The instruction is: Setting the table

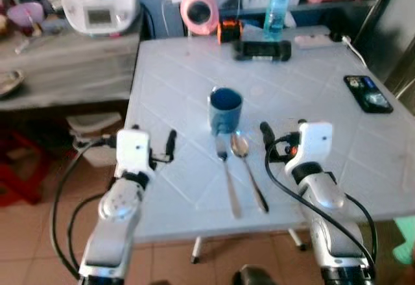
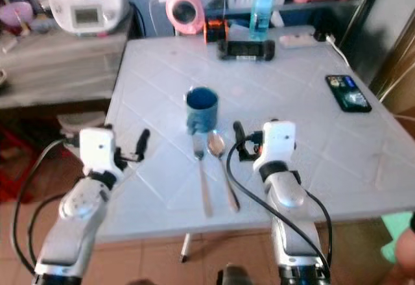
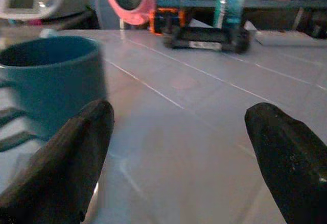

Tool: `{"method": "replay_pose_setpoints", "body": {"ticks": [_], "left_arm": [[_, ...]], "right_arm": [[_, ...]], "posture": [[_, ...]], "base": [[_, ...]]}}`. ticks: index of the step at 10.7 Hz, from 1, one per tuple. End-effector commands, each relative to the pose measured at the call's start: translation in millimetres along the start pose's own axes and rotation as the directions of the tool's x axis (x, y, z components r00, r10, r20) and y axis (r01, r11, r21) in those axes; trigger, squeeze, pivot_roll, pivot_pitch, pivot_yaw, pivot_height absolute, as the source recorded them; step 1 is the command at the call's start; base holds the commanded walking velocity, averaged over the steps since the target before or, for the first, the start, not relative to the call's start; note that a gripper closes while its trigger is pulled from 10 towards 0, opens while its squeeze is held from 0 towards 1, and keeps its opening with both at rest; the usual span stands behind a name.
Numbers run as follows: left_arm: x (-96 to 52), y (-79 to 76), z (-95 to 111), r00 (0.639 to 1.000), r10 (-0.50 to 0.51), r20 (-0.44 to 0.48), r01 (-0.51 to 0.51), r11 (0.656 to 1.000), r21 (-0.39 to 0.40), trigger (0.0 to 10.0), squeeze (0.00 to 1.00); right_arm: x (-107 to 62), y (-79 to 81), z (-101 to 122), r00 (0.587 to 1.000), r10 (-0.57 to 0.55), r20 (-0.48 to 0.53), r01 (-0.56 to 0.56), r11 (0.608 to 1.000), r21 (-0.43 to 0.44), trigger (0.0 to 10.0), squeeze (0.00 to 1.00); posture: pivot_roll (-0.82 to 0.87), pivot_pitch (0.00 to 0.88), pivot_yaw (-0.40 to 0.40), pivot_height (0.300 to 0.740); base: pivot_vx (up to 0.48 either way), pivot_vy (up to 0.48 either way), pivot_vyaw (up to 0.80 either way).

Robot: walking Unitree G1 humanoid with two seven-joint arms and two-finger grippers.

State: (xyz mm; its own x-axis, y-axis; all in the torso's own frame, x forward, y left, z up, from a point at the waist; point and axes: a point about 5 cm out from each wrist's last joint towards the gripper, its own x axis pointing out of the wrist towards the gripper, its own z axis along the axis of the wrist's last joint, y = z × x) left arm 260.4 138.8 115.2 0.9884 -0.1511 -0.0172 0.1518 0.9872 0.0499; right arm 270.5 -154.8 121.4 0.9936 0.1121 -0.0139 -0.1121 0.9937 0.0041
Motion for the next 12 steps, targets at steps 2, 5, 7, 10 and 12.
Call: {"method": "replay_pose_setpoints", "body": {"ticks": [2, 5, 7, 10, 12], "left_arm": [[-6.3, 13.7, -3, 0.999, 0.046, -0.01, -0.045, 0.999, 0.026, 10.0, 0.0], [-10.0, 20.3, -4, 0.999, 0.051, -0.018, -0.05, 0.998, 0.044, 10.0, 0.0], [-11.9, 21.5, -5, 0.999, 0.047, -0.022, -0.045, 0.998, 0.051, 10.0, 0.0], [-11.7, 20.0, -4, 0.999, 0.035, -0.022, -0.034, 0.998, 0.048, 10.0, 0.0], [-11.6, 19.2, -4, 0.999, 0.028, -0.022, -0.027, 0.999, 0.047, 10.0, 0.0]], "right_arm": [[0.3, 9.3, -4, 0.999, 0.034, -0.03, -0.034, 0.999, 0.012, 10.0, 0.0], [-4.5, 27.8, -25, 0.97, 0.172, -0.174, -0.162, 0.984, 0.067, 10.0, 0.0], [-7.5, 36.4, -32, 0.941, 0.247, -0.233, -0.23, 0.968, 0.099, 10.0, 0.0], [-5.2, 44.6, -30, 0.914, 0.309, -0.262, -0.275, 0.948, 0.161, 10.0, 0.0], [-0.6, 51.4, -25, 0.908, 0.325, -0.264, -0.28, 0.94, 0.195, 10.0, 0.0]], "posture": [[0.03, 0.0, 0.031, 0.74], [0.04, 0.0, 0.023, 0.74], [0.05, 0.0, 0.021, 0.74], [0.04, 0.0, 0.026, 0.74], [0.05, 0.0, 0.025, 0.74]], "base": [[0.0, 0.0, 0.0], [0.0, 0.0, 0.0], [0.0, 0.0, 0.0], [0.0, 0.0, 0.0], [0.0, 0.0, 0.0]]}}
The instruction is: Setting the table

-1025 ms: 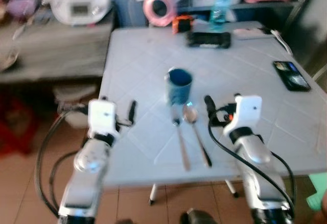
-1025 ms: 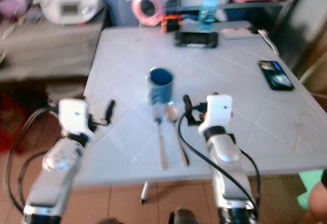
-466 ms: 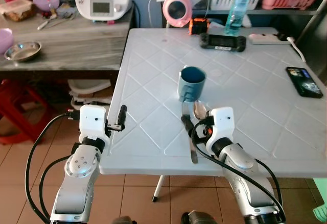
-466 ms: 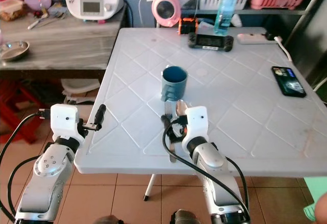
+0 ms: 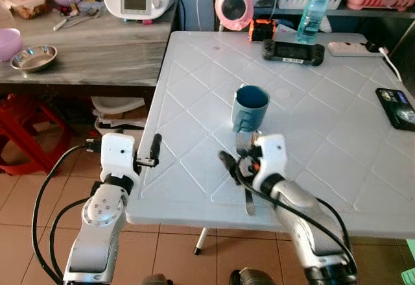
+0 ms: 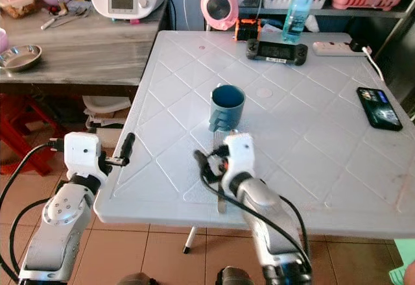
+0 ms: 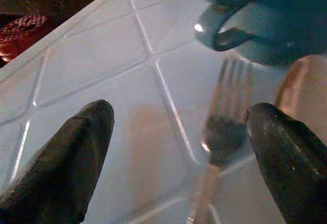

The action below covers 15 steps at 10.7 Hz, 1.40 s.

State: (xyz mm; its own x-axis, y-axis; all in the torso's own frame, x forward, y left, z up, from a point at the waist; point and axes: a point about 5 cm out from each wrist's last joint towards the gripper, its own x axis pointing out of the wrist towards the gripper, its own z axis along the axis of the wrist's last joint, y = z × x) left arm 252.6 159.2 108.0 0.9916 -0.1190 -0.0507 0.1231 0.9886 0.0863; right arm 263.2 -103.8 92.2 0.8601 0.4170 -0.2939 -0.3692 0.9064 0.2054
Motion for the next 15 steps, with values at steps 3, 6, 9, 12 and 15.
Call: {"method": "replay_pose_setpoints", "body": {"ticks": [3, 6, 9, 12, 15], "left_arm": [[-1.1, 0.2, 3, 1.0, -0.009, 0.009, 0.009, 1.0, 0.01, 10.0, 0.0], [-0.7, -1.1, 2, 1.0, -0.015, 0.005, 0.014, 1.0, 0.003, 10.0, 0.0], [0.8, -1.4, 2, 1.0, -0.019, 0.009, 0.019, 1.0, 0.0, 10.0, 0.0], [1.3, -2.1, 3, 1.0, -0.02, 0.013, 0.02, 1.0, -0.006, 10.0, 0.0], [2.5, -0.7, 5, 1.0, -0.019, 0.024, 0.019, 1.0, -0.005, 10.0, 0.0]], "right_arm": [[1.4, 5.6, -4, 0.996, 0.022, -0.086, -0.018, 0.999, 0.046, 10.0, 0.0], [0.1, 1.6, -13, 0.987, 0.017, -0.161, -0.005, 0.997, 0.077, 0.0, 0.0], [-3.0, -6.8, -15, 0.979, -0.038, -0.2, 0.054, 0.996, 0.073, 0.4, 0.0], [-2.3, -23.7, 7, 0.987, -0.15, -0.052, 0.147, 0.987, -0.061, 10.0, 0.0], [1.2, -17.5, 19, 0.988, -0.153, 0.007, 0.153, 0.987, -0.039, 10.0, 0.0]], "posture": [[0.05, 0.0, 0.021, 0.74], [0.05, 0.0, 0.019, 0.74], [0.04, 0.0, 0.016, 0.74], [0.04, 0.0, 0.017, 0.74], [0.05, 0.0, 0.019, 0.74]], "base": [[0.0, 0.0, 0.0], [0.0, 0.0, 0.0], [0.0, 0.0, 0.0], [0.0, 0.0, 0.0], [0.0, 0.0, 0.0]]}}
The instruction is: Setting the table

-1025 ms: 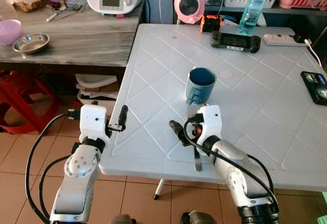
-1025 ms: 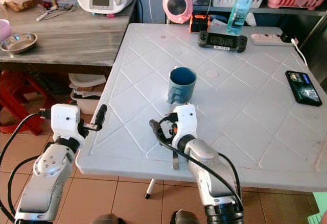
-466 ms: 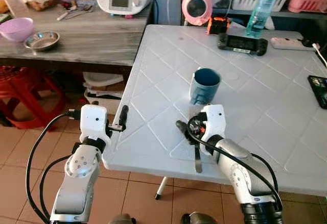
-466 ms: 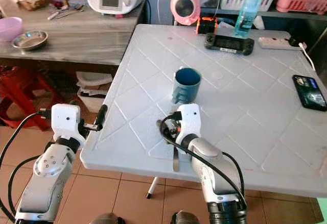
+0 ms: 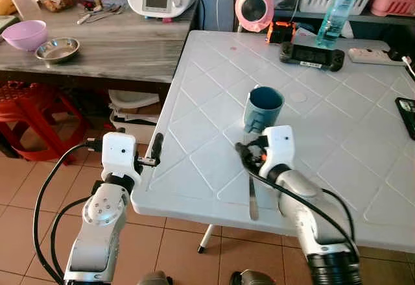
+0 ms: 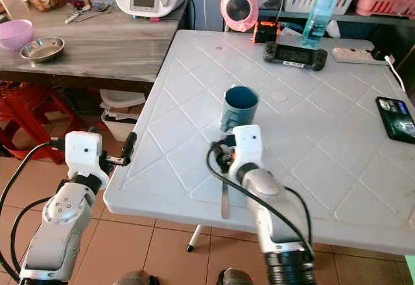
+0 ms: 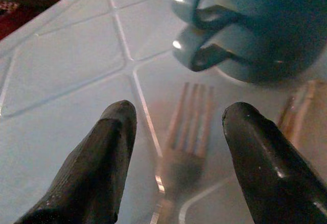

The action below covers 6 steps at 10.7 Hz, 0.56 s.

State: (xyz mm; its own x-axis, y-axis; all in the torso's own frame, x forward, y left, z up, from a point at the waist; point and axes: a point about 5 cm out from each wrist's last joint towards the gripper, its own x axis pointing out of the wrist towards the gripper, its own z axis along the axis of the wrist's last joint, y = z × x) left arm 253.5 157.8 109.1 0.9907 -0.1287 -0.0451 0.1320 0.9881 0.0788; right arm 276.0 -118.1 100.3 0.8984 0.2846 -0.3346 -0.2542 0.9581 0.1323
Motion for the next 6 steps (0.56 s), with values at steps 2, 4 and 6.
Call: {"method": "replay_pose_setpoints", "body": {"ticks": [2, 4, 6], "left_arm": [[2.4, 0.8, 4, 1.0, -0.016, 0.019, 0.016, 1.0, 0.005, 10.0, 0.0], [3.1, 2.0, 5, 1.0, -0.018, 0.022, 0.018, 1.0, 0.006, 10.0, 0.0], [2.6, 3.1, 5, 1.0, -0.016, 0.024, 0.016, 1.0, 0.003, 10.0, 0.0]], "right_arm": [[-0.4, 5.8, 2, 1.0, 0.007, 0.006, -0.007, 0.999, 0.034, 10.0, 0.0], [1.4, 11.3, -2, 0.999, 0.027, -0.042, -0.025, 0.998, 0.051, 10.0, 0.0], [-5.6, 3.3, 0, 0.997, -0.011, -0.08, 0.014, 0.999, 0.038, 10.0, 0.0]], "posture": [[0.05, 0.0, 0.018, 0.74], [0.05, 0.0, 0.011, 0.74], [0.05, 0.0, 0.007, 0.74]], "base": [[0.0, 0.0, 0.0], [0.0, 0.0, 0.0], [0.0, 0.0, 0.0]]}}
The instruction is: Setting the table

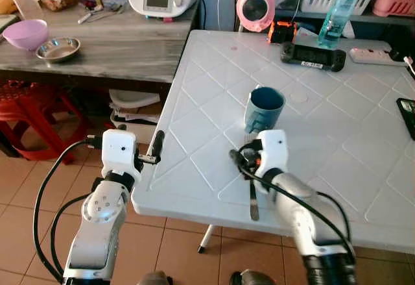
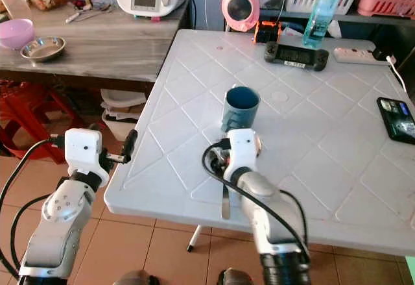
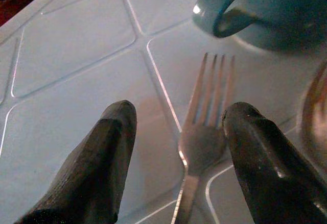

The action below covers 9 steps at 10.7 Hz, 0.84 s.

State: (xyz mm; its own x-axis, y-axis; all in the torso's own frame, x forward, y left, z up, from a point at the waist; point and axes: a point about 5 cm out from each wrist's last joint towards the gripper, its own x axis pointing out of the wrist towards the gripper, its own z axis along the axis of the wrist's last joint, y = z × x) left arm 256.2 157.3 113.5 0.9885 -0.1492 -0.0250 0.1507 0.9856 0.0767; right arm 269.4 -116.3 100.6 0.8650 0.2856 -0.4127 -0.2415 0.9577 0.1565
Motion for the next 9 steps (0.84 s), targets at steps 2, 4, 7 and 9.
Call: {"method": "replay_pose_setpoints", "body": {"ticks": [2, 4, 7, 9], "left_arm": [[0.9, 0.8, 0, 1.0, -0.007, 0.005, 0.007, 1.0, -0.005, 10.0, 0.0], [2.5, 1.0, 1, 1.0, -0.012, 0.007, 0.012, 1.0, -0.006, 10.0, 0.0], [1.8, 0.4, 0, 1.0, -0.01, 0.005, 0.01, 1.0, -0.007, 10.0, 0.0], [0.0, 0.3, -1, 1.0, -0.006, -0.001, 0.006, 1.0, -0.013, 10.0, 0.0]], "right_arm": [[-7.0, -4.8, 1, 0.999, -0.032, -0.018, 0.032, 0.999, 0.002, 10.0, 0.0], [-5.2, 0.9, -1, 0.999, -0.006, -0.041, 0.007, 1.0, 0.029, 10.0, 0.0], [5.5, 11.3, -6, 0.993, 0.06, -0.099, -0.055, 0.997, 0.047, 10.0, 0.0], [2.1, 11.4, -23, 0.972, 0.099, -0.212, -0.082, 0.993, 0.088, 0.0, 0.0]], "posture": [[0.04, 0.0, 0.011, 0.74], [0.04, 0.0, 0.012, 0.74], [0.05, 0.0, 0.003, 0.74], [0.05, 0.0, -0.003, 0.74]], "base": [[0.0, 0.0, 0.0], [0.0, 0.0, 0.0], [0.0, 0.0, 0.0], [0.0, 0.0, 0.0]]}}
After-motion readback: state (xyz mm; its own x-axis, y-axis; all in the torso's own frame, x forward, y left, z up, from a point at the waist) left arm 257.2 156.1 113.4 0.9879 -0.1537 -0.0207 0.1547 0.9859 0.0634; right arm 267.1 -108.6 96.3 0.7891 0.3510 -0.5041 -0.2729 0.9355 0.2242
